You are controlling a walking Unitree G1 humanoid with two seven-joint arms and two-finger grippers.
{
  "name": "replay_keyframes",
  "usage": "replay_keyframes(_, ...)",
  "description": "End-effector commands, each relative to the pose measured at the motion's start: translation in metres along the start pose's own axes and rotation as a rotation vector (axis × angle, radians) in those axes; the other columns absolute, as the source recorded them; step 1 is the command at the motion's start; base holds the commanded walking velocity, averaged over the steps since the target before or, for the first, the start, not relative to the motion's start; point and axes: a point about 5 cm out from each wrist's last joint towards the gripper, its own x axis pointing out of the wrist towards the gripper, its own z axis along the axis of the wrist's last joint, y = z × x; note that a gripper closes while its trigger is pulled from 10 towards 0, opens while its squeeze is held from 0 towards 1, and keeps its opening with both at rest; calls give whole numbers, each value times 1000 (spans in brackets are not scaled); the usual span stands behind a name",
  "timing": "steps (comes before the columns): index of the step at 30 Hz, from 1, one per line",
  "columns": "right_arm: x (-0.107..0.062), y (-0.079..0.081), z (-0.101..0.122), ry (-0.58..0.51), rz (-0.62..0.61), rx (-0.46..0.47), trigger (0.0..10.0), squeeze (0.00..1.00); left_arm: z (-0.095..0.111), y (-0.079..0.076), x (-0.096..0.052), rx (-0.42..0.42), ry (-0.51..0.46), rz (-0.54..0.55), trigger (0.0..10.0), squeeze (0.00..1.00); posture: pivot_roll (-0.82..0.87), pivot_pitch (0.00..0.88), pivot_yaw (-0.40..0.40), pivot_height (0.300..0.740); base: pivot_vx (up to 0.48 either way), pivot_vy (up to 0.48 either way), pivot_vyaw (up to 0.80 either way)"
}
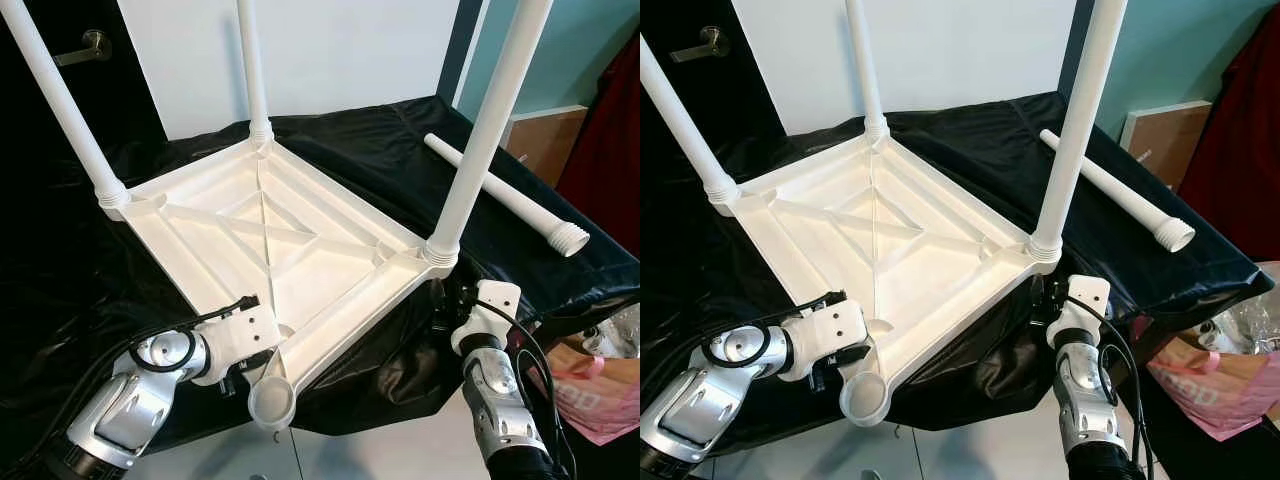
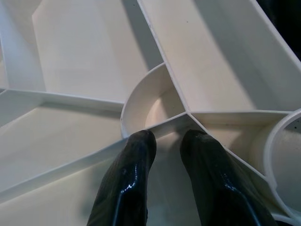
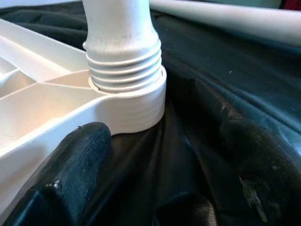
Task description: Building children table
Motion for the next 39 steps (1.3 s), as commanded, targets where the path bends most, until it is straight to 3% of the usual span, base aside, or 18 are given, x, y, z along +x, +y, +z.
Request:
replay_keyframes(1, 2, 3, -4, 34, 19, 9, 10000, 0, 7, -5, 3, 5, -33, -26, 10000, 0, -34, 65, -5, 740, 0, 0, 0)
replay_keyframes(15, 20, 22, -4, 94, 201, 5, 10000, 0, 18, -24, 10, 10, -72, -99, 10000, 0, -35, 67, -6, 740, 0, 0, 0)
replay_keyframes(23, 45, 28, 5, 121, 317, -12, 10000, 0, 35, -41, 21, -4, -127, -147, 10000, 0, -29, 58, -1, 740, 0, 0, 0)
replay_keyframes(39, 66, 57, 20, 128, 434, -32, 10000, 0, 46, -39, 32, -28, -145, -108, 10000, 0, -41, 53, 1, 740, 0, 0, 0)
